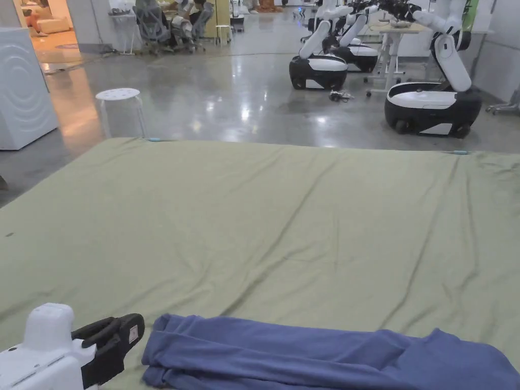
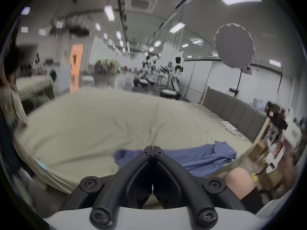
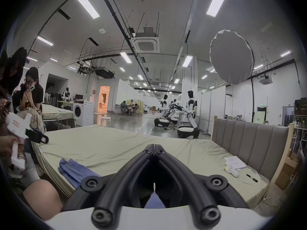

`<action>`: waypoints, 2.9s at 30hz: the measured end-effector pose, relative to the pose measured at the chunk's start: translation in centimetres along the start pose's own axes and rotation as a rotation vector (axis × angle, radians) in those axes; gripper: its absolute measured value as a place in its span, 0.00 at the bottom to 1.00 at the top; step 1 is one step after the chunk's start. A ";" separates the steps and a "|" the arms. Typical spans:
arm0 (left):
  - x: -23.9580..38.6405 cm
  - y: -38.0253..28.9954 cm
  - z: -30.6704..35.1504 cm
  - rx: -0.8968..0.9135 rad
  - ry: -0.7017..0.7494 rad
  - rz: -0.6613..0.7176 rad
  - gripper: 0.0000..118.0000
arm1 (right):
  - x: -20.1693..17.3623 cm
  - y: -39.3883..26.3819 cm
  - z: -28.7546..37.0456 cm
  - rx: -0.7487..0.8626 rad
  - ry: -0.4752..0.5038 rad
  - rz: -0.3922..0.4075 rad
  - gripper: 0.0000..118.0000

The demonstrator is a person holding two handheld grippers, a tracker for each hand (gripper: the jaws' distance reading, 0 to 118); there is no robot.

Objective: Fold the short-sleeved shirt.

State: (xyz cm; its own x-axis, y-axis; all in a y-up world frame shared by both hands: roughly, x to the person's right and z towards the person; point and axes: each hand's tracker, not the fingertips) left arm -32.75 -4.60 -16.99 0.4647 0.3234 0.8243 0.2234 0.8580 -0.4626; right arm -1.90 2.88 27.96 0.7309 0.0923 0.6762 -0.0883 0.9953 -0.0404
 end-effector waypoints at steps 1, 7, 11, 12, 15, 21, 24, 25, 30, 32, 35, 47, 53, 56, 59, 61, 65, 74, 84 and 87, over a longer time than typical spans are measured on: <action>-1.0 0.0 -1.2 -0.033 0.014 0.035 0.00 | 0.3 0.0 -0.1 -0.005 0.002 -0.008 0.00; -7.6 -1.1 -8.8 -0.307 -0.195 0.285 1.00 | 0.2 0.2 -0.3 -0.028 0.006 -0.028 0.00; -8.1 -2.2 -11.4 -0.361 -0.112 0.345 0.99 | 0.6 -0.1 -0.4 -0.047 0.003 -0.082 0.00; -8.7 -1.9 -11.4 -0.361 -0.081 0.359 0.99 | 0.7 -0.1 -0.5 -0.050 -0.001 -0.095 0.00; -8.0 -2.5 -12.7 -0.414 -0.131 0.396 0.99 | 0.6 0.1 -0.6 -0.052 -0.006 -0.110 0.00; -8.0 -3.6 -16.5 -0.435 -0.113 0.322 0.98 | -0.2 0.4 -0.9 -0.055 -0.012 -0.135 0.00; -7.9 -2.9 -16.2 -0.403 -0.140 0.366 0.28 | -0.7 0.3 -1.0 -0.065 -0.014 -0.124 0.00; -8.0 -2.7 -16.0 -0.385 -0.105 0.333 0.10 | -0.8 0.2 -1.0 -0.069 -0.009 -0.126 0.00; -7.4 -3.5 -15.8 -0.431 -0.185 0.375 0.10 | -0.6 -0.2 -1.1 -0.081 -0.002 -0.116 0.00; -8.3 -3.2 -15.2 -0.355 -0.180 0.485 0.10 | -0.5 -0.2 -1.1 -0.083 -0.001 -0.122 0.00; -9.9 -2.2 -13.8 -0.295 -0.117 0.391 0.10 | -0.4 -0.1 -1.0 -0.082 -0.002 -0.127 0.00; -6.8 2.4 -8.0 -0.232 -0.068 0.406 0.10 | -0.5 -0.9 -1.3 -0.098 0.021 -0.164 0.00; 0.1 5.7 -10.6 -0.280 -0.233 0.413 0.10 | -0.5 -0.1 -0.7 -0.073 0.031 -0.139 0.00; 4.5 5.6 -13.2 -0.350 -0.231 0.344 0.10 | 0.2 0.1 -0.1 -0.059 0.026 -0.149 0.00; 8.2 3.8 -16.3 -0.384 -0.194 0.309 0.10 | 1.0 0.1 0.6 -0.043 0.012 -0.169 0.00; 9.4 1.9 -18.6 -0.400 -0.186 0.292 0.10 | 1.6 0.0 0.8 -0.044 0.007 -0.182 0.00; 12.9 -1.9 -23.1 -0.500 -0.134 0.218 0.10 | 2.8 -0.3 1.1 -0.060 -0.003 -0.205 0.00; 14.0 -2.9 -21.3 -0.461 -0.247 0.246 1.00 | 4.6 -0.2 1.9 -0.043 -0.022 -0.229 0.00; 12.5 0.7 -11.8 -0.101 0.062 -0.161 0.00 | 3.4 0.0 1.7 -0.044 0.028 -0.239 0.00; 11.1 -2.2 -15.3 -0.208 0.108 -0.126 0.00 | 2.8 0.3 2.2 -0.035 0.032 -0.209 0.00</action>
State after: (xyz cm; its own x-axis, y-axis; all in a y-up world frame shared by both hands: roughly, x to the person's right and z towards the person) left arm -14.94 -8.99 -11.80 0.5081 0.1657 0.8452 0.4513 0.7846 -0.4251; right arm -1.36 3.38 31.47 0.7521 -0.1162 0.6487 0.0910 0.9932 0.0725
